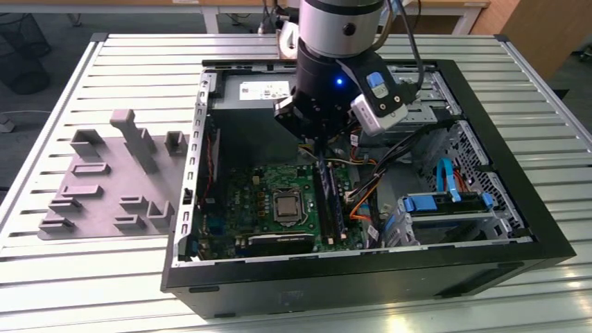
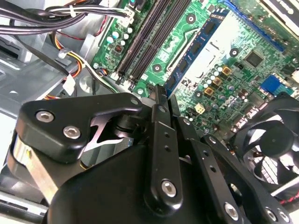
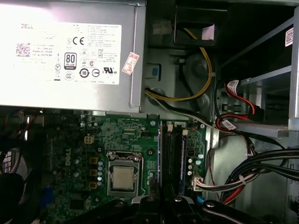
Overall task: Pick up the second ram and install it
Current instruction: 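Insert the second ram into the second slot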
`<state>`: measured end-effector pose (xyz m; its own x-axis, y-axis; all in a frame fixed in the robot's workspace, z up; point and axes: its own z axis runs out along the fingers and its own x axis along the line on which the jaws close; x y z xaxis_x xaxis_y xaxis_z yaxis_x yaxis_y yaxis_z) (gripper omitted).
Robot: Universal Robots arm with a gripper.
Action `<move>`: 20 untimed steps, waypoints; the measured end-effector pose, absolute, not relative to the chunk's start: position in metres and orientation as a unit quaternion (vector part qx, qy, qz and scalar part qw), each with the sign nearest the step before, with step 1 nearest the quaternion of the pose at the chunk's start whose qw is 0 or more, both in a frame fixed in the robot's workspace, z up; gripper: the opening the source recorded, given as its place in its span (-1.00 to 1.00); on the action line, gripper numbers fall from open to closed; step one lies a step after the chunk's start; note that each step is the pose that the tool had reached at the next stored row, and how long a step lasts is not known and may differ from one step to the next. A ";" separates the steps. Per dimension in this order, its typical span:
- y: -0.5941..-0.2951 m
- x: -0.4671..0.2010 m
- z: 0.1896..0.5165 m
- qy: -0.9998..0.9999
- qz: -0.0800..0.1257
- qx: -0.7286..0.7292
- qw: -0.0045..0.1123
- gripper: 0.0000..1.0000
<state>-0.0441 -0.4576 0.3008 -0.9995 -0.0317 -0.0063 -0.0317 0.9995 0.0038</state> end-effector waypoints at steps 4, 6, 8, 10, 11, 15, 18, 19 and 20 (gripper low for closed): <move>-0.458 -0.041 0.296 1.000 0.002 -0.012 0.002 -0.72; -0.458 -0.040 0.296 1.000 0.002 -0.011 0.002 -0.72; -0.458 -0.040 0.296 1.000 0.002 -0.011 0.002 -0.72; -0.458 -0.040 0.296 1.000 0.002 -0.011 0.002 -0.72; -0.458 -0.040 0.296 1.000 0.002 -0.011 0.001 -0.72; -0.458 -0.040 0.296 1.000 0.002 -0.011 0.001 -0.72; -0.458 -0.040 0.296 1.000 0.002 -0.011 0.000 -0.72; -0.458 -0.040 0.296 1.000 0.002 -0.011 -0.002 -0.72; -0.458 -0.039 0.296 1.000 0.002 -0.011 -0.003 -0.72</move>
